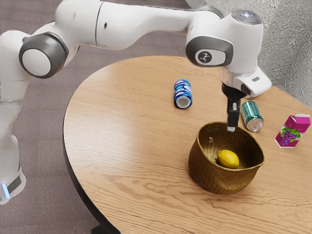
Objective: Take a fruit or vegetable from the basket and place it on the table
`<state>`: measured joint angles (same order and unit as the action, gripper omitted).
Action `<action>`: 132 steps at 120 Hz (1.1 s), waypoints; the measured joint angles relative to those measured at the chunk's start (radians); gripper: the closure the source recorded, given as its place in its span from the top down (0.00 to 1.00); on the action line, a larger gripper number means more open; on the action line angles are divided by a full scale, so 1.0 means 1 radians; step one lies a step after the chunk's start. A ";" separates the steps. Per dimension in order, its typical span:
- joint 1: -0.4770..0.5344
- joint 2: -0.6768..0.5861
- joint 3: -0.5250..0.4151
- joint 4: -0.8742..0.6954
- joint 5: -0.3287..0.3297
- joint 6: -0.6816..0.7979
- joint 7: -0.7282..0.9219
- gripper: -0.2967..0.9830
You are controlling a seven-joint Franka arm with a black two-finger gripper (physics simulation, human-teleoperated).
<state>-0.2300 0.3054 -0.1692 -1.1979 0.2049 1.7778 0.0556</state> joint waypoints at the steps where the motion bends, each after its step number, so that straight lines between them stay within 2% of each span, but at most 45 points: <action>1: -0.001 0.005 0.000 0.005 0.004 0.001 0.004 0.77; 18: 0.011 0.043 0.005 0.027 0.034 0.005 0.068 0.77; 41: 0.003 0.048 0.008 -0.042 0.021 0.008 0.132 0.77; 96: 0.042 0.149 0.008 -0.045 0.010 0.059 0.225 0.77; 117: 0.001 0.177 0.009 -0.036 0.008 0.069 0.246 0.77; 132: 0.009 0.183 0.020 -0.032 0.013 0.074 0.258 0.77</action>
<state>-0.2209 0.4882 -0.1492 -1.2296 0.2176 1.8522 0.3132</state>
